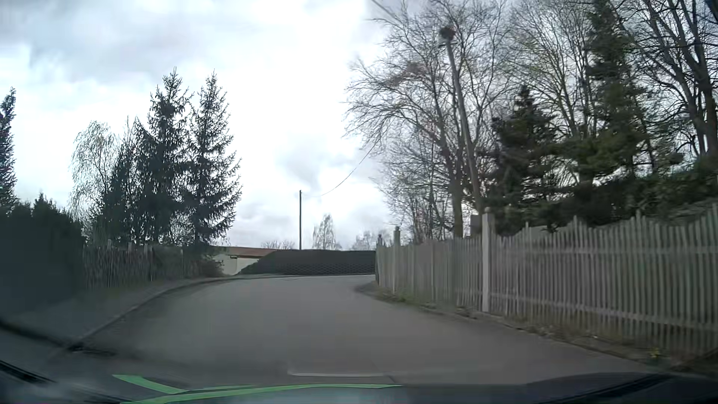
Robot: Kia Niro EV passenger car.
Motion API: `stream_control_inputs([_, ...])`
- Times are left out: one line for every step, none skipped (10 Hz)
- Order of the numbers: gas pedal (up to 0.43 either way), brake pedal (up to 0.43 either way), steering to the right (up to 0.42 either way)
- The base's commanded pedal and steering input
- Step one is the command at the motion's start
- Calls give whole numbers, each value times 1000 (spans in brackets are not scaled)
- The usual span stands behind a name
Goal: Follow the waypoints while adhering to traffic rules and regulations
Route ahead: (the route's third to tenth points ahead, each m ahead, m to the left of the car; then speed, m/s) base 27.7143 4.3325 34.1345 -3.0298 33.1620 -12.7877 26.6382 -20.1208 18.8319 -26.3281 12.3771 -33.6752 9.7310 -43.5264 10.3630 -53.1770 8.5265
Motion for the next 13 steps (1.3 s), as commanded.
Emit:
stream_control_inputs([378, 0, -128])
stream_control_inputs([378, 0, -118])
stream_control_inputs([378, 0, -110])
stream_control_inputs([331, 0, -97])
stream_control_inputs([311, 0, -76])
stream_control_inputs([228, 0, -65])
stream_control_inputs([157, 0, -50])
stream_control_inputs([157, 0, -32])
stream_control_inputs([130, 0, -11])
stream_control_inputs([67, 0, -1])
stream_control_inputs([59, 0, 4])
stream_control_inputs([59, 0, 17])
stream_control_inputs([59, 0, 31])
